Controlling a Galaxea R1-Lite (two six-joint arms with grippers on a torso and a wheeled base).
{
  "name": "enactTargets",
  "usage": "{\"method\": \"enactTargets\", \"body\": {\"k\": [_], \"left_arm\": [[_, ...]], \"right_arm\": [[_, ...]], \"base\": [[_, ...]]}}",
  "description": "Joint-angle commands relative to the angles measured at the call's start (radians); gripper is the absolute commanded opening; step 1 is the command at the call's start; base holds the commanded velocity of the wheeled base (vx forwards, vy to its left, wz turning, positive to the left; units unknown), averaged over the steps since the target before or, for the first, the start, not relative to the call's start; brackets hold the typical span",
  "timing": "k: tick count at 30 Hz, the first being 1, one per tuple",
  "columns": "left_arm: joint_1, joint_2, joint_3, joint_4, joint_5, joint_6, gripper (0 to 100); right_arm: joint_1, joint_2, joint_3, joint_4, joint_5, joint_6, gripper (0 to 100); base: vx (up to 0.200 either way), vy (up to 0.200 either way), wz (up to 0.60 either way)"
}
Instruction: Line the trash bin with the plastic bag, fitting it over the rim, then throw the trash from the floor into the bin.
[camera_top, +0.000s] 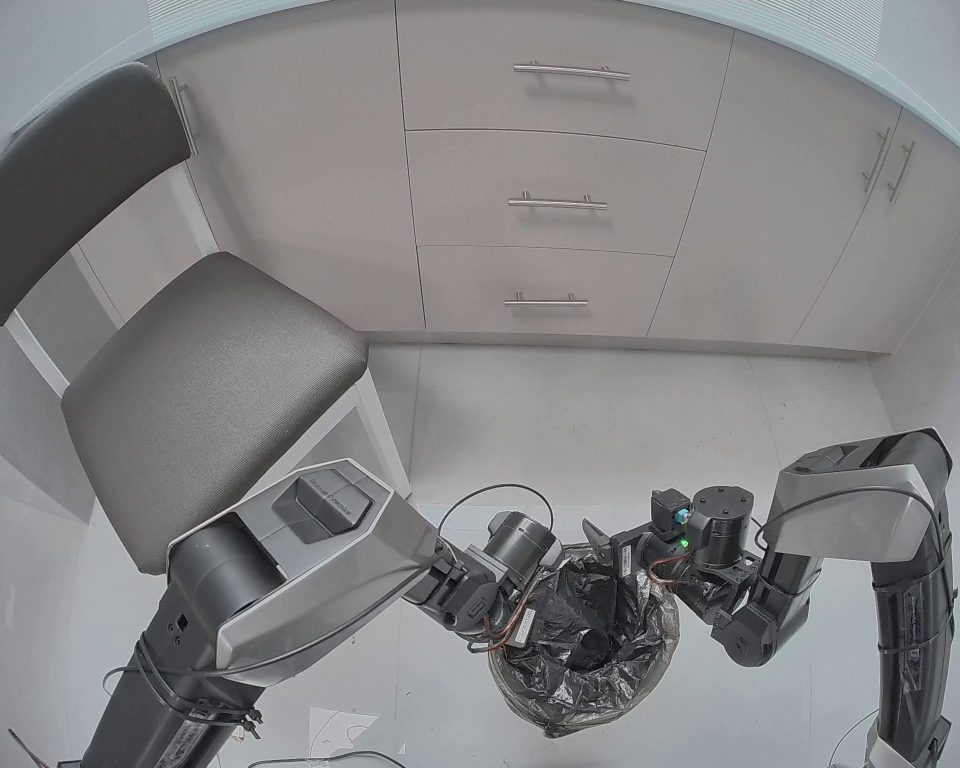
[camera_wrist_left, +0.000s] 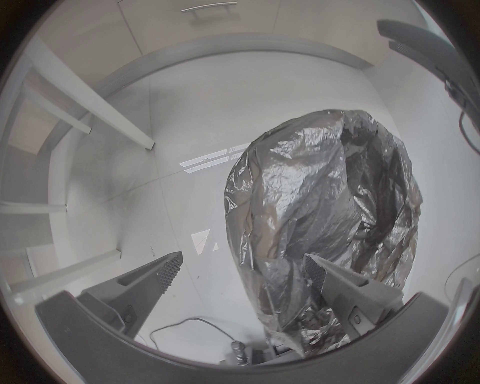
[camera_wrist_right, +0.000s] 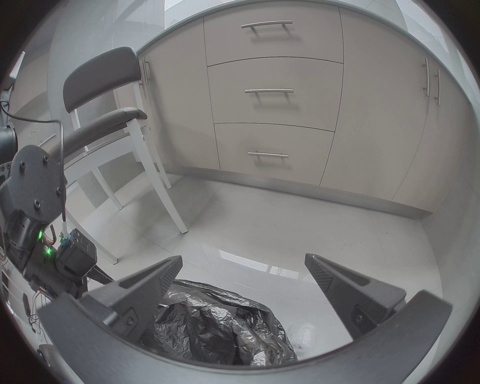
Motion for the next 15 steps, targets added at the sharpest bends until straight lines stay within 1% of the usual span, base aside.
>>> {"method": "enactTargets", "body": {"k": [1,2,3,4,5,6,7,8,10,12,13,15], "left_arm": [[-0.005,-0.016,0.013,-0.022,-0.002,-0.096,100],[-0.007,-0.038,0.03,-0.034,-0.013,-0.148,100],[-0.007,-0.052,0.039,-0.04,-0.014,-0.165,100],[-0.01,-0.101,0.071,-0.054,-0.031,-0.202,100],[-0.017,-0.153,0.113,-0.072,-0.071,-0.223,100],[-0.017,-0.153,0.113,-0.072,-0.071,-0.223,100],[-0.027,-0.274,0.195,-0.117,-0.157,-0.239,100],[-0.027,-0.342,0.234,-0.135,-0.192,-0.24,100],[-0.025,-0.447,0.281,-0.149,-0.232,-0.243,100],[-0.019,-0.536,0.307,-0.147,-0.229,-0.243,100],[-0.019,-0.542,0.309,-0.147,-0.229,-0.242,100],[0.001,-0.664,0.35,-0.14,-0.206,-0.236,100]], "right_arm": [[0.0,0.006,0.0,0.001,0.0,0.0,100],[0.0,0.006,0.0,-0.001,0.0,-0.002,100],[0.0,0.005,0.002,-0.001,0.0,0.0,100],[0.0,0.005,0.003,-0.001,0.0,0.0,100],[0.0,0.003,0.005,-0.001,0.0,0.0,100],[0.0,0.003,0.005,-0.001,0.0,0.0,100],[0.0,0.002,0.005,-0.001,0.003,0.0,100],[0.0,0.002,0.005,-0.001,0.006,0.001,100],[0.0,0.0,0.003,-0.001,0.006,0.003,100],[0.0,0.0,0.003,-0.001,0.008,0.003,100],[0.0,0.0,0.003,-0.001,0.006,0.003,100],[0.0,-0.003,0.005,-0.001,0.006,0.01,100]], "base": [[0.0,0.0,0.0],[0.0,0.0,0.0],[0.0,0.0,0.0],[0.0,0.0,0.0],[0.0,0.0,0.0],[0.0,0.0,0.0],[0.0,0.0,0.0],[0.0,0.0,0.0],[0.0,0.0,0.0],[0.0,0.0,0.0],[0.0,0.0,0.0],[0.0,0.0,0.0]]}}
